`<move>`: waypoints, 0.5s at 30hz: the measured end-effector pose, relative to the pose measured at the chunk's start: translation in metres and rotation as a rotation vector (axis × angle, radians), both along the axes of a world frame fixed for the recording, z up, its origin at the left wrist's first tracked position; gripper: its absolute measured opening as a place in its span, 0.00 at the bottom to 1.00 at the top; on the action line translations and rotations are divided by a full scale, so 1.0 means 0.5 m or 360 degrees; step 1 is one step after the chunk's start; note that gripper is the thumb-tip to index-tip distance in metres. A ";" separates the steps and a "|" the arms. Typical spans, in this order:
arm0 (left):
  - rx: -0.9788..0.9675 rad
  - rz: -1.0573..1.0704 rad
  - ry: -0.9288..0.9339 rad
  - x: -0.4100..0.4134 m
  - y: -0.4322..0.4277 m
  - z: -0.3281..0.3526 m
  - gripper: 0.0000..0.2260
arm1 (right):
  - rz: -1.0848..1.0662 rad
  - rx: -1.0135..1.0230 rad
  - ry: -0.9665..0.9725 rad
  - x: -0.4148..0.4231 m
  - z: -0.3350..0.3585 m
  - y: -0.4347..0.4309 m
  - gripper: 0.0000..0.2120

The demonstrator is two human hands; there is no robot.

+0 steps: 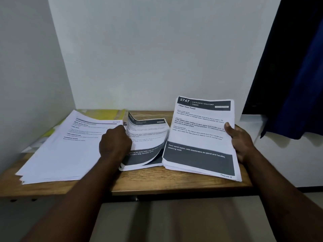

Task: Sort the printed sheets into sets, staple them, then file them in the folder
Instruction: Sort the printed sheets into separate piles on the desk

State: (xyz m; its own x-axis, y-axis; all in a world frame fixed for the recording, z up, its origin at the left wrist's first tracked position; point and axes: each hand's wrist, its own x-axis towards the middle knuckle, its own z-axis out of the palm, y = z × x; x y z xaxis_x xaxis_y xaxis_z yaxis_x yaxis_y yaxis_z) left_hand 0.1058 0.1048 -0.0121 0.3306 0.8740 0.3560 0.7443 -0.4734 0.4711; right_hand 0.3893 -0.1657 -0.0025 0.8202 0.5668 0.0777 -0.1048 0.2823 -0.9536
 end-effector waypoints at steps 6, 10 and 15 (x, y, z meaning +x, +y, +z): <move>0.0078 0.0051 0.0069 0.004 0.018 -0.002 0.10 | -0.0024 -0.0004 0.0008 0.002 -0.001 -0.001 0.10; 0.0109 0.0070 0.0088 -0.002 0.019 -0.011 0.09 | -0.0044 -0.0016 0.0027 0.005 -0.002 -0.002 0.11; 0.0229 0.0059 0.0217 -0.001 0.015 -0.012 0.15 | -0.0001 0.0042 0.0098 0.012 -0.001 -0.009 0.14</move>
